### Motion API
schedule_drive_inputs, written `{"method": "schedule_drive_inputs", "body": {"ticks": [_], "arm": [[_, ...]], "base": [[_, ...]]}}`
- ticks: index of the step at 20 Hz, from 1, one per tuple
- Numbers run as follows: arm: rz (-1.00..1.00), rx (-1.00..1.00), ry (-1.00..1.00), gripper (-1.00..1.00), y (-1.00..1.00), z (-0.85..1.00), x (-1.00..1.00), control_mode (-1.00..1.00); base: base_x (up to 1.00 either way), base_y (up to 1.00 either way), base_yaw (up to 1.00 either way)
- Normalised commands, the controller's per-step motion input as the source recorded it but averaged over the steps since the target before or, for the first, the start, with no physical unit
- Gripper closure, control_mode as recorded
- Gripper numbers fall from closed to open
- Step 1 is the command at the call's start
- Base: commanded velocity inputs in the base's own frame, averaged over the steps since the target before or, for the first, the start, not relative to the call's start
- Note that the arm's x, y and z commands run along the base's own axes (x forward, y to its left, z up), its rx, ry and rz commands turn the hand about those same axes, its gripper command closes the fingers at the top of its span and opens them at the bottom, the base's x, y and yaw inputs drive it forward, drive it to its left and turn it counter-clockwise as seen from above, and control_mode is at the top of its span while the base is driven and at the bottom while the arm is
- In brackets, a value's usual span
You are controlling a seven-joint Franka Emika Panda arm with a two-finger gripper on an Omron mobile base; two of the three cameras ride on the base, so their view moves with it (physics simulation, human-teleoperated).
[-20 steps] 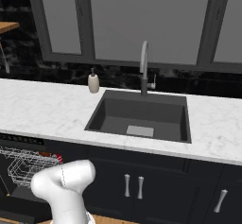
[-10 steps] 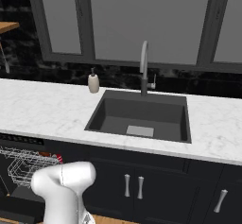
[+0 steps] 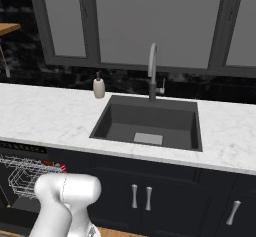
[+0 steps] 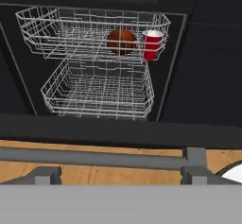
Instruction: Pick up the cup and bowl from the counter, place them in the dishwasher, and close the dishwasher door.
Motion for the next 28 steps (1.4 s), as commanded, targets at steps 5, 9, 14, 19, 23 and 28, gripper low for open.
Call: {"method": "schedule_drive_inputs", "body": {"ticks": [5, 9, 14, 19, 23, 28], "arm": [[-0.07, 0.01, -0.05, -1.00, 0.29, -0.95, 0.43, -1.00], [-0.09, 0.00, 0.01, -1.00, 0.60, -0.77, 0.61, -1.00], [-0.11, 0.00, 0.05, -1.00, 0.56, -0.86, 0.78, -1.00], [-0.08, 0.00, 0.05, -1.00, 0.58, -1.00, 0.80, -1.00], [-0.04, 0.01, -0.01, -1.00, 0.56, -0.89, -0.13, -1.00], [0.00, 0.00, -0.08, -1.00, 0.31, -0.77, -0.99, -1.00]], "base": [[0.00, 0.00, 0.00], [0.00, 0.00, 0.00], [0.00, 0.00, 0.00], [0.00, 0.00, 0.00], [0.00, 0.00, 0.00], [0.00, 0.00, 0.00]]}}
